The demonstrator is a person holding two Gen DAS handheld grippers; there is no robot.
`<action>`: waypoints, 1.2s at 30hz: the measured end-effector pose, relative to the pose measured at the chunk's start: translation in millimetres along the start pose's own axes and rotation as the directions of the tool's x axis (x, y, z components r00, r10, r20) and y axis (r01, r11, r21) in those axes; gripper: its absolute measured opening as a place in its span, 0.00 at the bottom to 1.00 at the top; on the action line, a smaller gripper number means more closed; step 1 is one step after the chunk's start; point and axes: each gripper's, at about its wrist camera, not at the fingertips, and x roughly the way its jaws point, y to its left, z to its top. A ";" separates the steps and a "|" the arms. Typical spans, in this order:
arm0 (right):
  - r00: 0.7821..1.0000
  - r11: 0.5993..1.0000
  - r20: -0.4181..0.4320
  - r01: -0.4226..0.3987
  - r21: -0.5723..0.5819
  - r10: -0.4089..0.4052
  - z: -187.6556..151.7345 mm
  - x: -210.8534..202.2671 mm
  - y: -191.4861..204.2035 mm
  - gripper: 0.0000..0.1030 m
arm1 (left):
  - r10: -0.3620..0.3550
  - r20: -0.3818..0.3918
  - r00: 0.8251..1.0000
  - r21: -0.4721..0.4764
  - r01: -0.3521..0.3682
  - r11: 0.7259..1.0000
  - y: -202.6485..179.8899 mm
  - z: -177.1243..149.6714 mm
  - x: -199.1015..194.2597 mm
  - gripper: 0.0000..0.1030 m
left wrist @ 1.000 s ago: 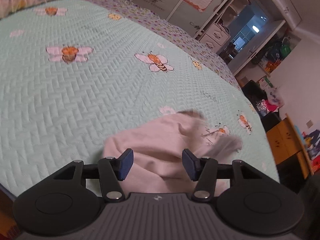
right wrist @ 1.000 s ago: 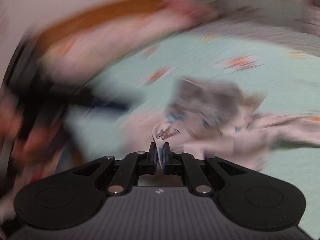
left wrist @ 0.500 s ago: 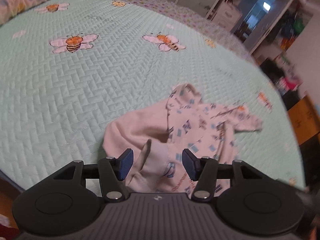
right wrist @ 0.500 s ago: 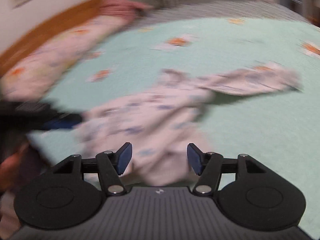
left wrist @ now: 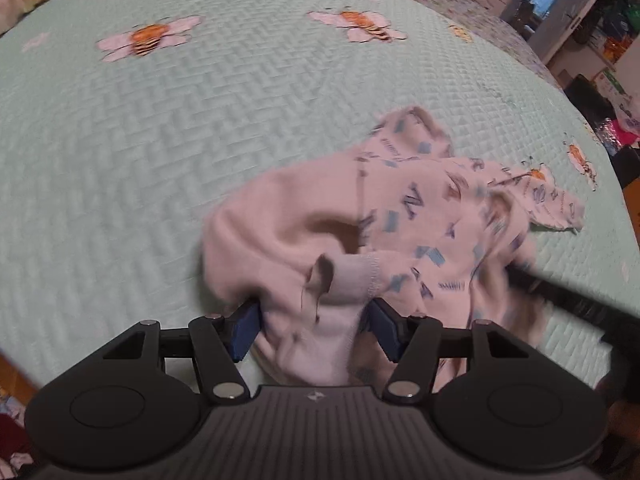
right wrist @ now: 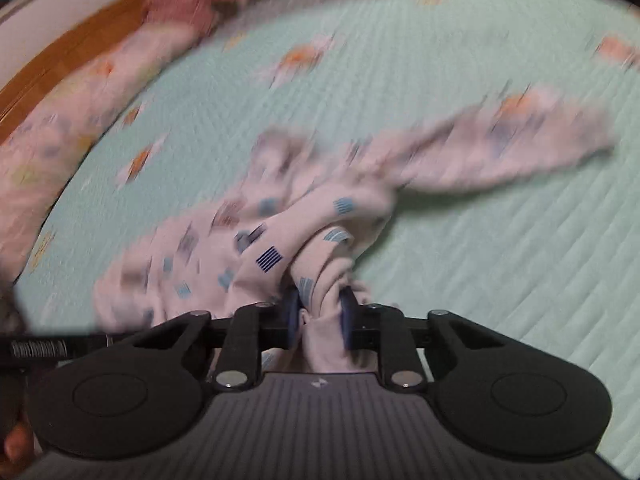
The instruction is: Fold clothes
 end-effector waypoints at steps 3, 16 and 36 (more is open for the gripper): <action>0.960 0.964 0.167 0.242 -0.106 -0.223 15.4 -17.3 -4.4 0.19 | -0.004 0.017 1.000 0.040 0.003 0.999 -25.1 5.3 1.5 0.60; 0.991 0.991 0.023 0.133 0.003 -0.133 17.7 -76.5 -13.2 0.56 | 0.173 0.017 0.985 0.158 -0.173 0.972 -72.9 7.1 -40.5 0.61; 0.962 0.952 -0.112 0.224 -0.208 -0.251 26.0 -88.0 54.4 0.80 | 0.226 -0.213 0.950 0.231 -0.176 0.957 -80.3 -5.9 -38.5 0.66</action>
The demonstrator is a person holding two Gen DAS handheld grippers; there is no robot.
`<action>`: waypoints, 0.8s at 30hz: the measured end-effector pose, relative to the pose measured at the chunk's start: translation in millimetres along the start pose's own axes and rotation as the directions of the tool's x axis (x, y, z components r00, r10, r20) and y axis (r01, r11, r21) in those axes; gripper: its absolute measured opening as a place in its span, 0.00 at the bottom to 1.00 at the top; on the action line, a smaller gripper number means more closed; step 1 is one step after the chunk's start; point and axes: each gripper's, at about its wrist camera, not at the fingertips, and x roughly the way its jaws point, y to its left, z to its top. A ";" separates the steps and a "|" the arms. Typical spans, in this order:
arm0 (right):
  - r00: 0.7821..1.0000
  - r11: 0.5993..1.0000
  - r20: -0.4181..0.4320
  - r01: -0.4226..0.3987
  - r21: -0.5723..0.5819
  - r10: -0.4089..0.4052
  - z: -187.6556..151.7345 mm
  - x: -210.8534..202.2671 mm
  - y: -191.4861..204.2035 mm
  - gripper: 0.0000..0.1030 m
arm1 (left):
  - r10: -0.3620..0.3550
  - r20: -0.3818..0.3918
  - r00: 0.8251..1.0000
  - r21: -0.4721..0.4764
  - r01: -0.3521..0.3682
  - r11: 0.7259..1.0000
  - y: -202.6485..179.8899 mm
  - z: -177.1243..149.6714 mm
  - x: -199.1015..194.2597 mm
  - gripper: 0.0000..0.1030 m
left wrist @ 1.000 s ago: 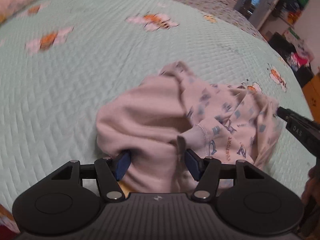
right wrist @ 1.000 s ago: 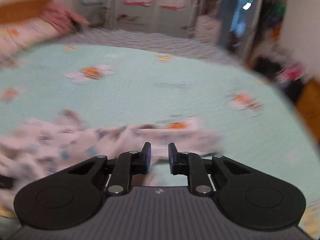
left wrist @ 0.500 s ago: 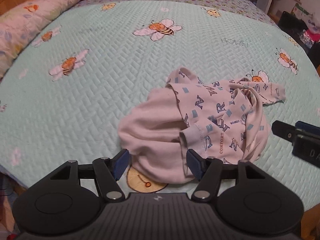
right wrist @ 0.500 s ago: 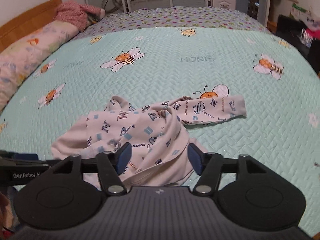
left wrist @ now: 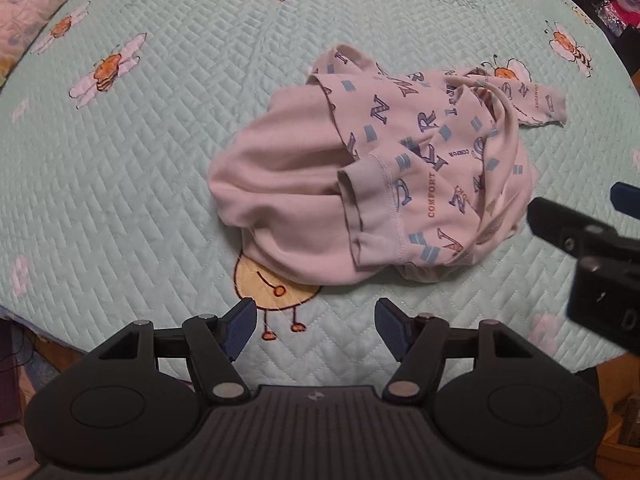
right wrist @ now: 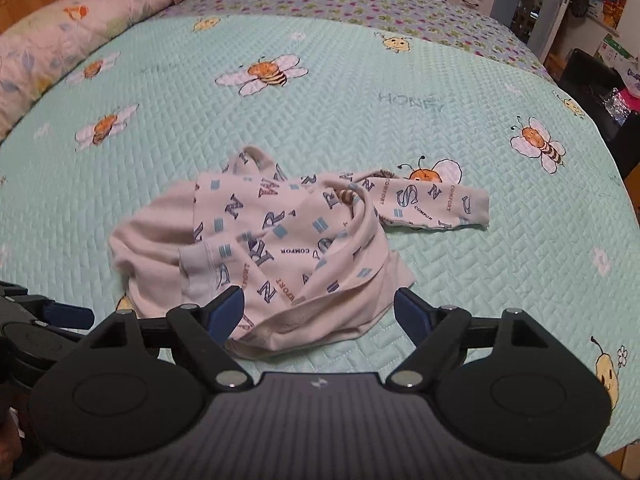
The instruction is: Fold clothes
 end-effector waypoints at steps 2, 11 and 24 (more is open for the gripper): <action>1.000 1.000 -0.001 -0.002 -0.004 0.002 -1.2 -1.0 1.0 0.80 | -0.003 -0.002 1.000 -0.003 0.003 1.000 -1.2 -0.9 0.1 0.66; 1.000 1.000 0.003 -0.013 -0.002 0.013 -3.3 -6.6 3.7 0.80 | -0.022 -0.010 1.000 -0.003 0.022 1.000 -5.6 -6.6 -0.9 0.66; 0.993 0.979 0.021 -0.118 0.168 0.117 -2.4 37.7 -11.2 0.80 | -0.060 -0.036 0.998 -0.055 0.058 0.997 16.7 1.9 38.6 0.66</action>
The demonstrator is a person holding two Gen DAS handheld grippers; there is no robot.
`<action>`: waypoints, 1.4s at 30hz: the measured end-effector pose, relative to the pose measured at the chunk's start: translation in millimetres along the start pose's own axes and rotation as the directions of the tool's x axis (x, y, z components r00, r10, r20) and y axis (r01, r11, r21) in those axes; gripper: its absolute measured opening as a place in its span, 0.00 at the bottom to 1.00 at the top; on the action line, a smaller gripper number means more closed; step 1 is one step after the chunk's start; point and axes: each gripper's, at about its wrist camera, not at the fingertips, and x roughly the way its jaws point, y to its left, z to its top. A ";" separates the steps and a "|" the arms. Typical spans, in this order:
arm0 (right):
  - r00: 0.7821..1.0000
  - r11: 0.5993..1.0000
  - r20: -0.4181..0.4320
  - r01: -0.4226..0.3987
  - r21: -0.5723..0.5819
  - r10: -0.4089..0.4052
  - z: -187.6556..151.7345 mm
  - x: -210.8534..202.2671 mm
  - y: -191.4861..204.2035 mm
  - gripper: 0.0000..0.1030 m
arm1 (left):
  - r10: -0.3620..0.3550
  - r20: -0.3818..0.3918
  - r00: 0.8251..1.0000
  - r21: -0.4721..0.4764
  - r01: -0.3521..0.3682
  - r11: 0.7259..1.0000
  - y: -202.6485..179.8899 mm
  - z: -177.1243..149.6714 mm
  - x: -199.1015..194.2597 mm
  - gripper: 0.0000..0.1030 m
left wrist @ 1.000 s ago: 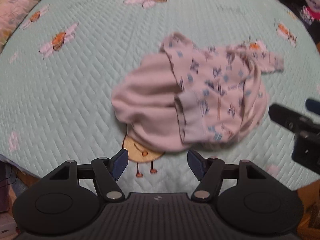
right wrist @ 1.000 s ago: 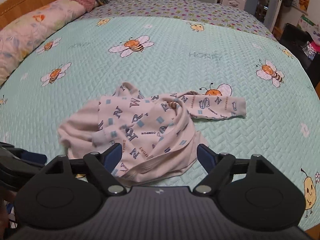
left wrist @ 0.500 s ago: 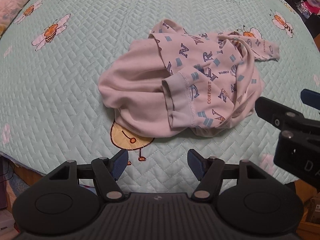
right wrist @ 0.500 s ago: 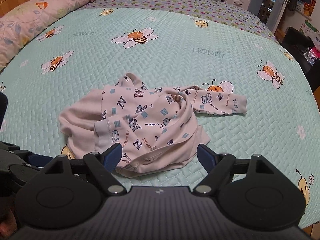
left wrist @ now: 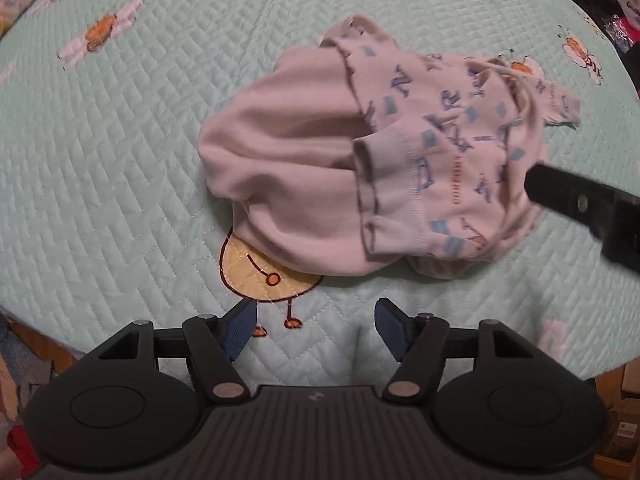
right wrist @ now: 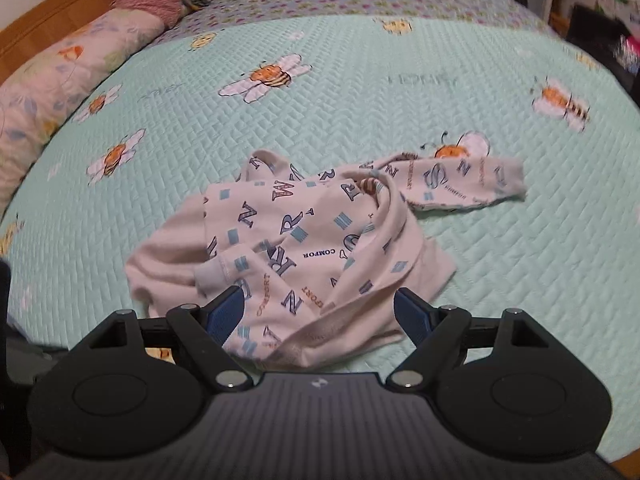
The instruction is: Fold clothes
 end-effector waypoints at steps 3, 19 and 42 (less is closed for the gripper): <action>0.999 1.000 0.035 0.000 -0.012 0.000 9.4 14.3 3.4 0.80 | -0.005 0.015 1.000 0.015 0.005 1.000 3.7 11.8 0.7 0.66; 0.973 0.996 0.227 -0.061 0.065 0.045 9.1 -30.1 11.9 0.81 | 0.066 0.210 0.976 0.070 -0.082 0.994 8.8 -6.5 -69.0 0.66; 0.934 0.964 0.346 -0.165 0.207 0.085 -36.4 -72.5 -59.8 1.00 | -0.269 0.303 0.914 -0.153 0.326 0.933 40.3 17.0 -45.3 0.66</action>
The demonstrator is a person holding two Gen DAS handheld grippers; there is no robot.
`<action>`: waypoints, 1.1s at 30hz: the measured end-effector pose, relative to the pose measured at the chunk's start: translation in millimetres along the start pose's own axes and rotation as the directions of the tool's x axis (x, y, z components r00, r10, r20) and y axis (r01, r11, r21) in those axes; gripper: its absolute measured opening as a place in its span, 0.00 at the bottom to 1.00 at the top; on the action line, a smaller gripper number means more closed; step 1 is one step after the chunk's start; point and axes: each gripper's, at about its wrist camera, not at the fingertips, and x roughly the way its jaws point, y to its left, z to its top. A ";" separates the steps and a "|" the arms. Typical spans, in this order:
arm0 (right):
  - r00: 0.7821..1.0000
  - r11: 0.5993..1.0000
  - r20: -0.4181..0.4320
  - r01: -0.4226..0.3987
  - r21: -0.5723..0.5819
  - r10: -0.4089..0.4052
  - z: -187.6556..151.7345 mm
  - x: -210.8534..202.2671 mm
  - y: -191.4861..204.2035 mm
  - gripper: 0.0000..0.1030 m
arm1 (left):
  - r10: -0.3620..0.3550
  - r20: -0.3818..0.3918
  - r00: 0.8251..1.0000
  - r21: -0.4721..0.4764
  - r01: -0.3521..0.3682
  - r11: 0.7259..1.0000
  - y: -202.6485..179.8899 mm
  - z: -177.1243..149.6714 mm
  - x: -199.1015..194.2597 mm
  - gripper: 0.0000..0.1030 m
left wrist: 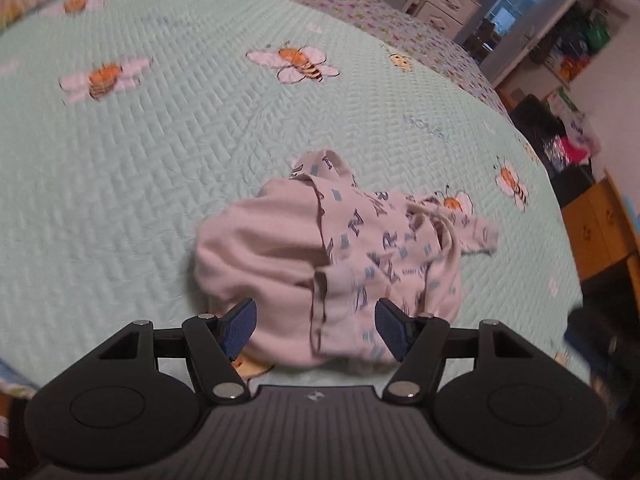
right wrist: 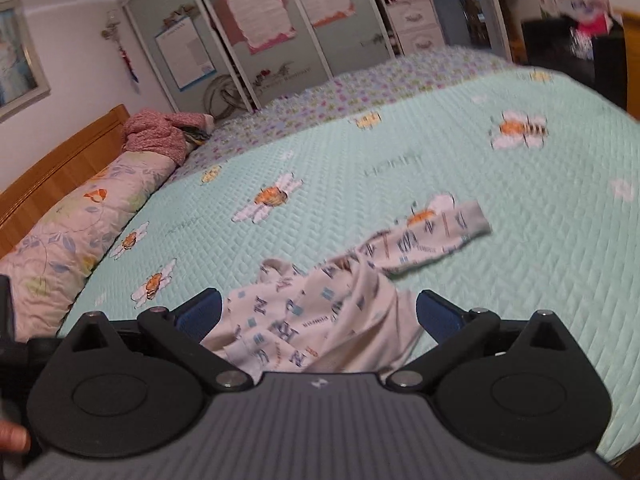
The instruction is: Fold clothes
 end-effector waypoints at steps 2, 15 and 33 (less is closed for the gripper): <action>1.000 1.000 -0.019 0.003 0.020 -0.003 -2.8 8.2 -8.3 1.00 | -0.043 -0.019 0.999 -0.055 0.041 0.998 5.4 10.9 15.2 0.66; 0.995 0.995 -0.101 -0.001 0.101 0.011 -15.2 50.6 -48.0 1.00 | -0.074 -0.011 0.997 -0.109 0.072 0.991 -0.6 51.5 60.6 0.66; 0.952 0.978 -0.223 0.200 -0.065 -0.209 -14.2 60.5 -40.8 1.00 | 0.034 -0.036 0.999 0.081 -0.030 0.996 -40.3 35.4 89.7 0.53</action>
